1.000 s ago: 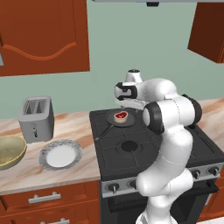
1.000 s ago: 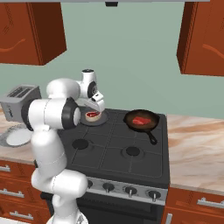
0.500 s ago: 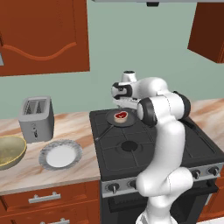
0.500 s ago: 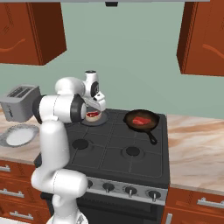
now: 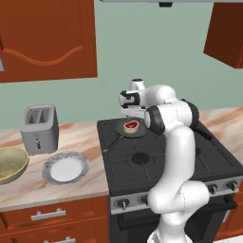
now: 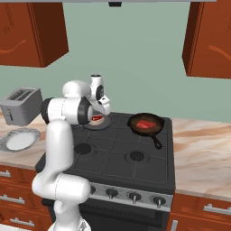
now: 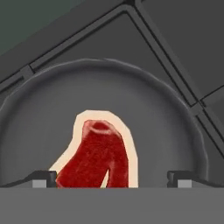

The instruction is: Place one of the steaks on the plate and the other in the bowl. Then place the bowl in the fridge.

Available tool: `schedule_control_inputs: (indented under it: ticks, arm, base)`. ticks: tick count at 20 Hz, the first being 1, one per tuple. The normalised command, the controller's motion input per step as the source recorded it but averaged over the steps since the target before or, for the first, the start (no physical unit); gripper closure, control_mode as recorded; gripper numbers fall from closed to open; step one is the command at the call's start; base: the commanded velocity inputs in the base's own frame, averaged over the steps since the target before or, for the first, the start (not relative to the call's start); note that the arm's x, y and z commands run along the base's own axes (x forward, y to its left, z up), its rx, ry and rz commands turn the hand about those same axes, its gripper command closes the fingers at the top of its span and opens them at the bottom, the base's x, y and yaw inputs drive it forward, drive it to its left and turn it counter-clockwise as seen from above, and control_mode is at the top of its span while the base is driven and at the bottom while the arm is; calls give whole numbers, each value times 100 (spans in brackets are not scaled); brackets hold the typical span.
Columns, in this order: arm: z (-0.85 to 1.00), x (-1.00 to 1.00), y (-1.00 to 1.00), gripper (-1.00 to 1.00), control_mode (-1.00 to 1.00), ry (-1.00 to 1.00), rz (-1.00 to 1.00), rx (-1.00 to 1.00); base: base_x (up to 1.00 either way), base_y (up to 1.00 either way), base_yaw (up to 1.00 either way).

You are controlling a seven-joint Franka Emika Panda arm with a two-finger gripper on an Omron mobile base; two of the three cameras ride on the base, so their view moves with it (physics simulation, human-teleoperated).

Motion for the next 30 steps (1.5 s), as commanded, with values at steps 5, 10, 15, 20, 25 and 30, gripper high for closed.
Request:
schedule_control_inputs:
  ticks: [5,10,15,20,25,30]
  arm:
    - [-16,15,1,-100,-100,6,-2,0]
    - [-25,15,11,-100,-100,6,-2,0]
    - [-19,15,6,-100,-100,0,-3,0]
    - [-29,-5,0,-100,-100,0,-4,0]
    - [-37,-41,-3,-100,-100,1,-6,0]
    - [-35,-65,-8,-100,-100,0,-5,0]
  base:
    - [0,0,0]
    - [0,0,0]
    - [0,0,0]
    - [0,0,0]
    - [0,0,0]
    - [0,0,0]
